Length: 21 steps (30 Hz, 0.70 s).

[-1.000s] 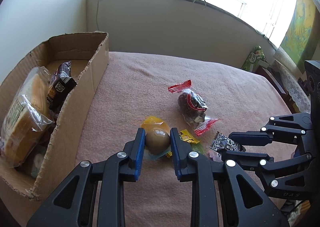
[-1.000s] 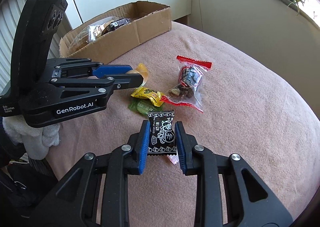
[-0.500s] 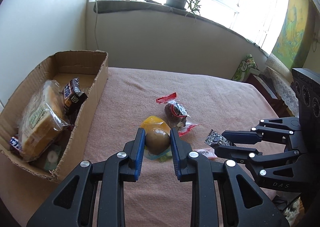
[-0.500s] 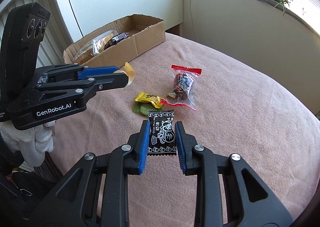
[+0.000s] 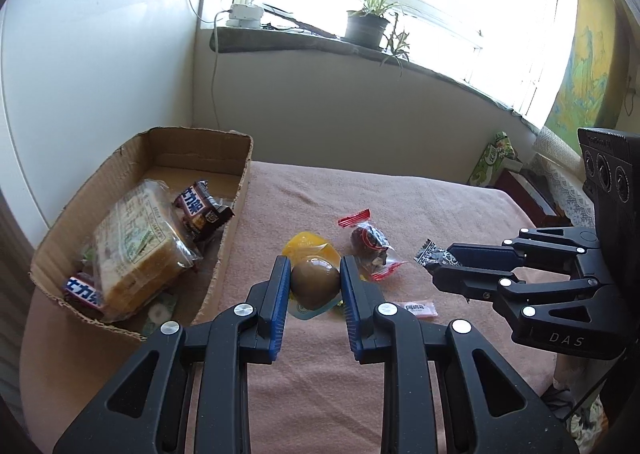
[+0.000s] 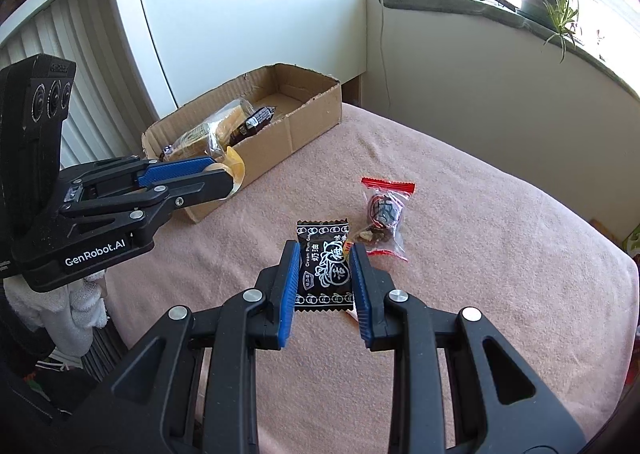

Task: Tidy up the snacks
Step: 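Carry the round sweet and black candy pack over the cardboard box with both tools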

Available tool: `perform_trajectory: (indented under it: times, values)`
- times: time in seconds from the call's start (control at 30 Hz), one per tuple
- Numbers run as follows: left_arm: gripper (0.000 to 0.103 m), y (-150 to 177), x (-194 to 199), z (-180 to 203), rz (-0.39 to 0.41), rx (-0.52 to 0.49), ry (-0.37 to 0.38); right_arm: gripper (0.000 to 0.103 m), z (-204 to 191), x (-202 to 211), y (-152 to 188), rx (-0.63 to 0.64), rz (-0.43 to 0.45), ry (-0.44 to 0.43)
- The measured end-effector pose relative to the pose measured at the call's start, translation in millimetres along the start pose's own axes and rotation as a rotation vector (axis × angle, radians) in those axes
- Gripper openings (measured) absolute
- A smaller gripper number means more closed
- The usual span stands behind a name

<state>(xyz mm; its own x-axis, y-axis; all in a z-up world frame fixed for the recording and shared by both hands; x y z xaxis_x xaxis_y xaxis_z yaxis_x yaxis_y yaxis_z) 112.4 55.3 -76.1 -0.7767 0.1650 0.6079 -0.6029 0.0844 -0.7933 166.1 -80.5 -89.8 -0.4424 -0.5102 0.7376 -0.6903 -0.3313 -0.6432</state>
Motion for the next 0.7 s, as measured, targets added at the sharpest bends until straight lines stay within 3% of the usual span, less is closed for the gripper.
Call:
perform_trajectory:
  times: [0.7]
  values:
    - [0.024,12,33,-102,0.048,0.101,-0.142,0.026,-87,-33,-40,0.044,0.028,-0.093]
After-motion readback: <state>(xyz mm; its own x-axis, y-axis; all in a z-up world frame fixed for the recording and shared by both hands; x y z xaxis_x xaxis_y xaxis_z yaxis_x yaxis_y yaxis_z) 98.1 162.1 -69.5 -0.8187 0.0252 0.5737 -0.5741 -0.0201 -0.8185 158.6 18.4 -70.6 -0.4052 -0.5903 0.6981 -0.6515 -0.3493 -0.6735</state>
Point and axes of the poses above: each gripper's, at about its wrist camera, not at the fingertips, and x roughly against the way its jaws point, z to its right, y to its underside, the point moved 5 cm from there along -x, roughly the way its jaws point, and after that the axes turned 12 degrees about -x, right-handed, at the moved point
